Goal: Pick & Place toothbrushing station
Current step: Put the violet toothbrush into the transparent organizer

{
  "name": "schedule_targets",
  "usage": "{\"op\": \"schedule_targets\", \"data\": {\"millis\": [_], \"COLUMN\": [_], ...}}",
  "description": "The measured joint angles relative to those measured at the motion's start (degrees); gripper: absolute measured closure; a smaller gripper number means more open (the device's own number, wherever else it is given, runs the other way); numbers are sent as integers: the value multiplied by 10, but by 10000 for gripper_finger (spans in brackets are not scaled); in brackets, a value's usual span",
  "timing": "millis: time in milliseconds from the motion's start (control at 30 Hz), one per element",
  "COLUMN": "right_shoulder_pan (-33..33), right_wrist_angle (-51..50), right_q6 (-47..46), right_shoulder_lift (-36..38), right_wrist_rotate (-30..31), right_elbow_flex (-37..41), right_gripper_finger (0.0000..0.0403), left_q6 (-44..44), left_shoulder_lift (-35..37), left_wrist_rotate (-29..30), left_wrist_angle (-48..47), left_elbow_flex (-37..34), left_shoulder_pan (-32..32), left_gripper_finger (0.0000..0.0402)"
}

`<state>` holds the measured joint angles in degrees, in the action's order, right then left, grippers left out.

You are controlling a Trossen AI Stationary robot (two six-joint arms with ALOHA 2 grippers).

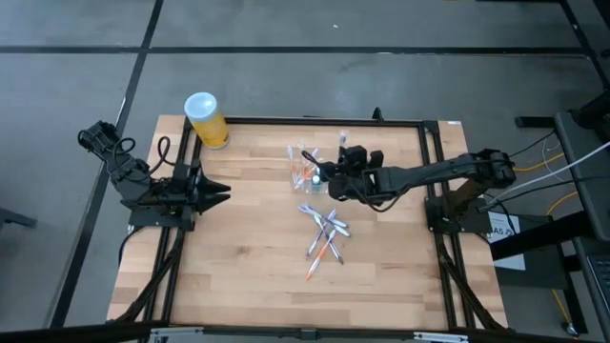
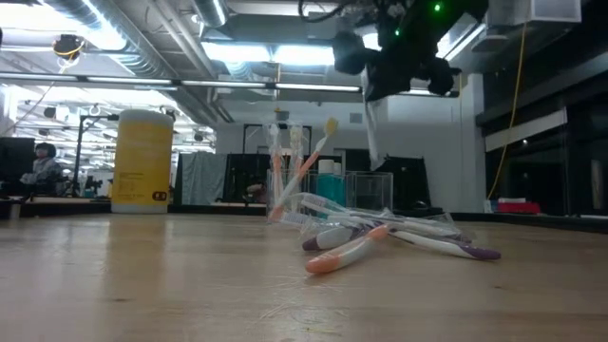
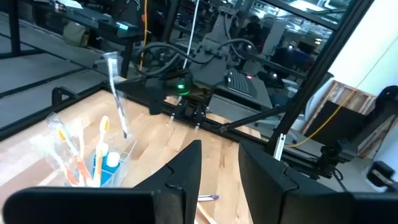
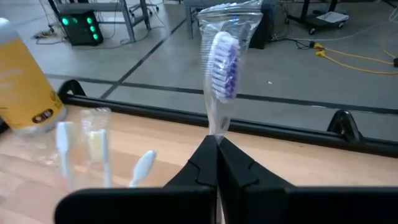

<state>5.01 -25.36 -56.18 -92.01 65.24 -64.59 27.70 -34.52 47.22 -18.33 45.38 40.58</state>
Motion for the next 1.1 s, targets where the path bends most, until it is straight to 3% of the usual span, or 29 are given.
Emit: {"op": "schedule_targets", "data": {"millis": [167,367,600,833,1000,1100], "right_shoulder_pan": [-12,-12,-36,-68,-85,-91], "right_wrist_angle": [58,339,449,677,753,786], "right_q6": [2,108,150,227,197,208], "right_shoulder_lift": [0,0,14,23,53,78], "right_wrist_rotate": [-29,-104,-219,-317,-315,-344], "right_elbow_flex": [57,160,234,329,393,415], "right_gripper_finger": [403,403,403,403,371,337], "left_q6": [1,15,28,48,66,71], "left_shoulder_lift": [0,2,3,3,3,1], "left_wrist_rotate": [-15,-25,-28,-32,-23,-17], "left_wrist_angle": [-5,-25,-29,-29,-29,-29], "left_elbow_flex": [0,0,0,0,0,0], "left_shoulder_pan": [0,0,0,0,0,0], "left_gripper_finger": [300,300,300,300,300,300]}}
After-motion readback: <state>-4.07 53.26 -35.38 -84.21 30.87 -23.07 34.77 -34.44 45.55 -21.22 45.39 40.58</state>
